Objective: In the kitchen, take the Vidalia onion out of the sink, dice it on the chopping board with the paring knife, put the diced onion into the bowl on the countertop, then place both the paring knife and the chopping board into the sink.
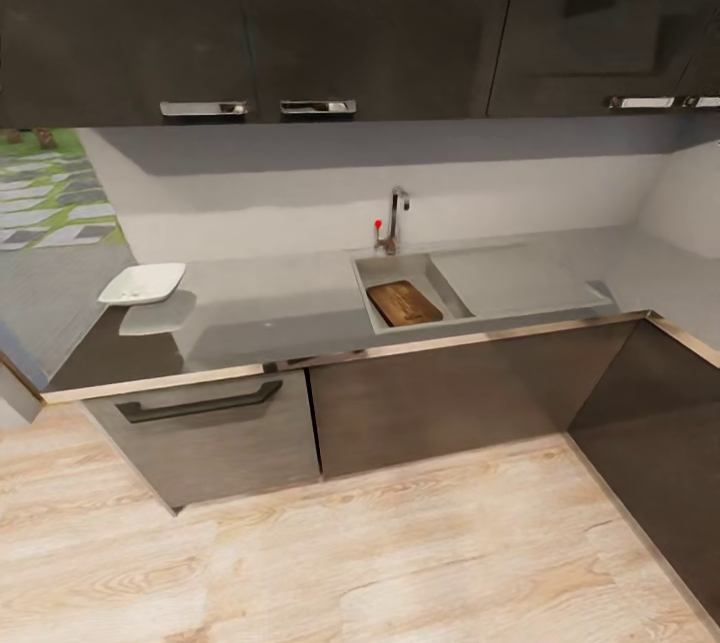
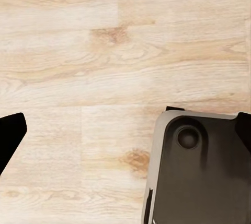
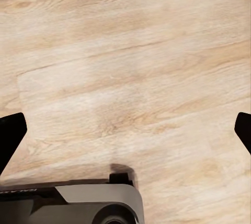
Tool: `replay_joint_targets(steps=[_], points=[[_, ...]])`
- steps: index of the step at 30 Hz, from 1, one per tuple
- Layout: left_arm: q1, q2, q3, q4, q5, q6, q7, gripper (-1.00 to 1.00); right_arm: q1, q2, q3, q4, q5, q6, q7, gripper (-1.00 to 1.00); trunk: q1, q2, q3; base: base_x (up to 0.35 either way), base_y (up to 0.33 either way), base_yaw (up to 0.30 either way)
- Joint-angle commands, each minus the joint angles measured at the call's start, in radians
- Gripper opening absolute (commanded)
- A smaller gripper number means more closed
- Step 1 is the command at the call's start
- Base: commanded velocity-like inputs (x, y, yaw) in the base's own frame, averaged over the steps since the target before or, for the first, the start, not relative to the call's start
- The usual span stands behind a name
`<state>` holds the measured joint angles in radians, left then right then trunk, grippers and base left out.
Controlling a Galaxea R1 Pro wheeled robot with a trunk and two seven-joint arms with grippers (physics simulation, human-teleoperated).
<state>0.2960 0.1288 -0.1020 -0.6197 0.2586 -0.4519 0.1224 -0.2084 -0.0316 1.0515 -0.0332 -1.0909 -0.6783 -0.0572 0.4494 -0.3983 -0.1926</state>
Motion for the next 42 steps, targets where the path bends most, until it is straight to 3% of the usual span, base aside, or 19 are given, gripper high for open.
replay_joint_targets(steps=[1, 35, 42], points=[[0.0, 0.002, -0.008, -0.002, 0.005, -0.002, 0.009, 1.0, 0.0, -0.001, 0.008, -0.002, -0.004, -0.001, -0.006, 1.0, 0.001, -0.002, 0.0, 0.0, 0.0, 0.0], [0.0, 0.001, -0.008, 0.002, 0.005, -0.002, 0.009, 1.0, 0.0, -0.001, 0.008, -0.002, -0.003, 0.0, -0.006, 1.0, 0.001, -0.002, 0.054, 0.0, 0.0, 0.0], [0.0, -0.022, -0.008, -0.002, 0.005, -0.002, 0.01, 1.0, 0.0, -0.001, 0.008, -0.002, -0.003, 0.0, -0.006, 1.0, 0.001, -0.002, 0.065, 0.0, 0.0, 0.0]])
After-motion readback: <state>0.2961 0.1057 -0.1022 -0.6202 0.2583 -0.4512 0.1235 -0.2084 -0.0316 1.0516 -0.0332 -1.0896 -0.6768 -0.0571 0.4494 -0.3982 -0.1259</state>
